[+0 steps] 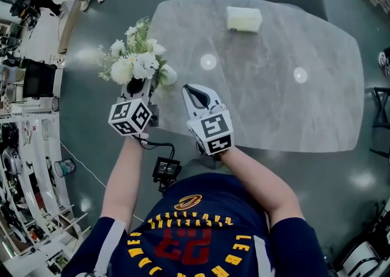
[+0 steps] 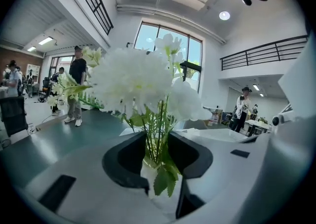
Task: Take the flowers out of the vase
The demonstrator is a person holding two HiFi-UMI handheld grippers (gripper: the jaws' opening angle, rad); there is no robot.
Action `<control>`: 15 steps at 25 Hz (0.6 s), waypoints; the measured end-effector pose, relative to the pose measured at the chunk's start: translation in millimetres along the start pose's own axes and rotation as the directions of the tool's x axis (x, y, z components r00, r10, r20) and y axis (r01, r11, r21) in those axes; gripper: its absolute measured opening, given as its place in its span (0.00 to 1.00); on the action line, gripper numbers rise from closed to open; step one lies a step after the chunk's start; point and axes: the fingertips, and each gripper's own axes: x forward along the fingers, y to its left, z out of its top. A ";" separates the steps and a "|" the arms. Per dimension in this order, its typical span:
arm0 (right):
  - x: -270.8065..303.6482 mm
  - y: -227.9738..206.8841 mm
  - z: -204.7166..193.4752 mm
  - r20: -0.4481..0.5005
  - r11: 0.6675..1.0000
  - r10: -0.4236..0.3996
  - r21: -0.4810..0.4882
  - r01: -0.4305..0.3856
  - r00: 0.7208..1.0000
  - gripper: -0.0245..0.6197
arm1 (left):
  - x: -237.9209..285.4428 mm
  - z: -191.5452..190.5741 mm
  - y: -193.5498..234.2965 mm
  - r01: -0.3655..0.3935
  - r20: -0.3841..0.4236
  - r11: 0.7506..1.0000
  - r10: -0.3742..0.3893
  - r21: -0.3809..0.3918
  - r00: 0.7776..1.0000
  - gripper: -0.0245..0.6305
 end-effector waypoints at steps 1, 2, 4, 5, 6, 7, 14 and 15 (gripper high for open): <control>1.3 -1.4 -0.7 0.000 1.000 -0.002 0.002 0.002 1.000 0.05 | 1.1 0.0 -0.5 0.000 0.001 1.000 0.000 0.010 1.000 0.24; 2.9 -3.0 -1.5 0.001 1.000 -0.003 0.002 0.003 1.000 0.05 | 2.3 -0.4 -0.7 -0.002 0.003 1.000 0.002 0.019 1.000 0.20; 6.8 -5.3 -0.5 0.011 1.000 -0.003 0.000 0.003 1.000 0.05 | 4.4 -1.6 -0.5 -0.003 0.007 1.000 0.003 0.028 1.000 0.17; 8.9 -5.4 0.1 0.015 1.000 -0.001 0.000 0.001 1.000 0.05 | 5.1 -2.0 -0.4 -0.001 0.008 1.000 0.000 0.027 1.000 0.16; 11.1 -4.9 -1.0 0.012 1.000 0.004 0.001 -0.004 1.000 0.05 | 5.4 -2.2 -0.2 0.003 0.009 1.000 -0.003 0.025 1.000 0.16; 13.5 -4.1 -3.1 0.006 1.000 0.009 0.003 -0.009 1.000 0.05 | 5.1 -1.9 0.1 0.005 0.010 1.000 -0.006 0.024 1.000 0.15; 30.0 -9.3 -4.8 -0.015 1.000 0.010 -0.006 -0.010 1.000 0.05 | 1.7 3.1 -2.4 0.022 0.013 0.999 -0.023 0.039 1.000 0.13; 30.8 -9.6 -5.7 -0.018 1.000 0.007 -0.005 -0.007 1.000 0.05 | 0.5 3.4 -3.1 0.024 0.013 0.999 -0.024 0.042 1.000 0.13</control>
